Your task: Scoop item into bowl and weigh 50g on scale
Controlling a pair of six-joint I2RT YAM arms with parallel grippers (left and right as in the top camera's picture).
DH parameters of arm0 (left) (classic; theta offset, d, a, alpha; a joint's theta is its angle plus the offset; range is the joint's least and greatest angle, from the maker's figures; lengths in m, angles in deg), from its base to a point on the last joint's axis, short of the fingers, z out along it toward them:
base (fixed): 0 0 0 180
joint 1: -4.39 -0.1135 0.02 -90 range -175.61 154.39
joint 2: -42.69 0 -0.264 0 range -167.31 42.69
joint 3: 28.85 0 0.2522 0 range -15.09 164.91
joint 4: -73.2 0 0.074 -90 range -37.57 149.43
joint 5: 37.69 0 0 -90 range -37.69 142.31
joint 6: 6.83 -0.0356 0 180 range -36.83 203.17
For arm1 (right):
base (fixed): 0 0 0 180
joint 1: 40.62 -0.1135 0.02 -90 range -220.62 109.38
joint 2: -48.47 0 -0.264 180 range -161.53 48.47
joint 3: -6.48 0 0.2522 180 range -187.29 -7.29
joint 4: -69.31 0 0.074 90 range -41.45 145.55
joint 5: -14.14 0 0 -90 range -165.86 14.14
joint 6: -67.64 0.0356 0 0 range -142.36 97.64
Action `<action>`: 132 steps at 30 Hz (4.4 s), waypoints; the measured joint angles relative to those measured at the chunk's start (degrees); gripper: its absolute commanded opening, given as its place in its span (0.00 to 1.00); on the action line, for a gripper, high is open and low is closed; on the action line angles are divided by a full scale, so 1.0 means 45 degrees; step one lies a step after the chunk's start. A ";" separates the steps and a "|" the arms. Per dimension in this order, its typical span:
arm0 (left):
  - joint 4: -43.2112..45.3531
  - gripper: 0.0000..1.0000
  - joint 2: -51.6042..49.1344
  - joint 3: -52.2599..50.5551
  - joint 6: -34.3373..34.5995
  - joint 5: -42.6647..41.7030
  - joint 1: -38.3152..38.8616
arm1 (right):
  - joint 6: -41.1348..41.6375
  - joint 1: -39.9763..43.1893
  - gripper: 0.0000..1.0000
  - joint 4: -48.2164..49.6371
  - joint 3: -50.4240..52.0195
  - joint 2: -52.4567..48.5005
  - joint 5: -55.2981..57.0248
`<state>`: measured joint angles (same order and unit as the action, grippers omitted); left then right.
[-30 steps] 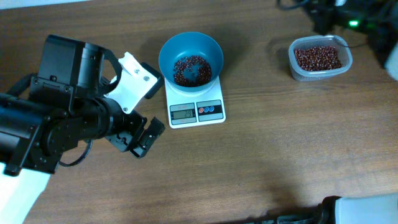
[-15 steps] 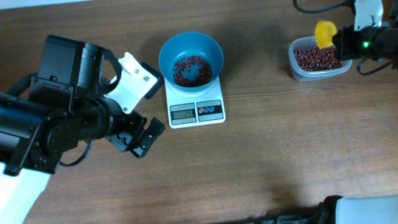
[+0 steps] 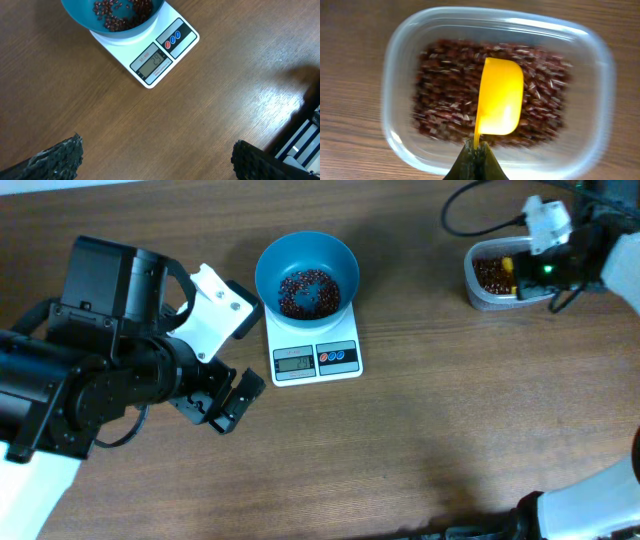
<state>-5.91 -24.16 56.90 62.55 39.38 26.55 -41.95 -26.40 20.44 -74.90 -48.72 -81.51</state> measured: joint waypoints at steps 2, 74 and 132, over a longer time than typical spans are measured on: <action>0.0000 0.99 0.0000 0.0000 0.0000 0.0000 0.0000 | -0.0010 -0.0369 0.04 0.0078 0.0000 -0.0185 -0.0340; 0.0000 0.99 0.0000 0.0000 0.0000 0.0000 0.0000 | 0.2482 0.3609 0.04 -0.0500 -0.0248 0.1180 -0.5829; 0.0005 0.99 0.0000 0.0000 0.0000 0.0000 0.0000 | 0.6057 -0.3181 0.04 0.5518 -0.0335 0.1229 -1.1409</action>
<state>-5.89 -24.16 56.90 62.55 39.38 26.55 -14.70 -40.72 45.27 -76.41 -43.19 -132.86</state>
